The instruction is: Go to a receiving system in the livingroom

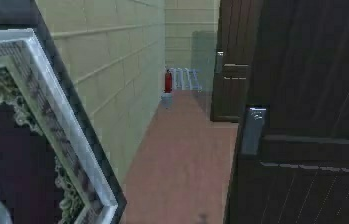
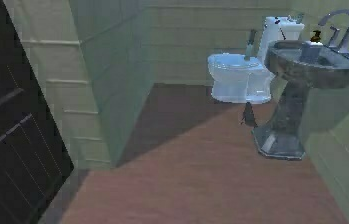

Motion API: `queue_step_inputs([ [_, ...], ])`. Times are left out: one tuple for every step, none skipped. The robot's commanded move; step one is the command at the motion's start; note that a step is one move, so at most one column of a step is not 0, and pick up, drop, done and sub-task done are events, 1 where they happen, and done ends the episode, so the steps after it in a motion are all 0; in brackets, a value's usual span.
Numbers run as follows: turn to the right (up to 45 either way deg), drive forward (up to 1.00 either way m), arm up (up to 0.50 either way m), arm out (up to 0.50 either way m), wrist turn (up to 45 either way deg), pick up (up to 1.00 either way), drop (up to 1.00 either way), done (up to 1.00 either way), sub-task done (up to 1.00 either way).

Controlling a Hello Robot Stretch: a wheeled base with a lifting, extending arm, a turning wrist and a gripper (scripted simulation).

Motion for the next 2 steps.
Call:
queue_step_inputs([
  [0.0, 1.00, 0.00, 0.00, 0.0, 0.00, 0.00, 0.00, 0.00],
  [45.0, 0.00, 0.00, 0.00, 0.0, 0.00, 0.00, 0.00, 0.00],
])
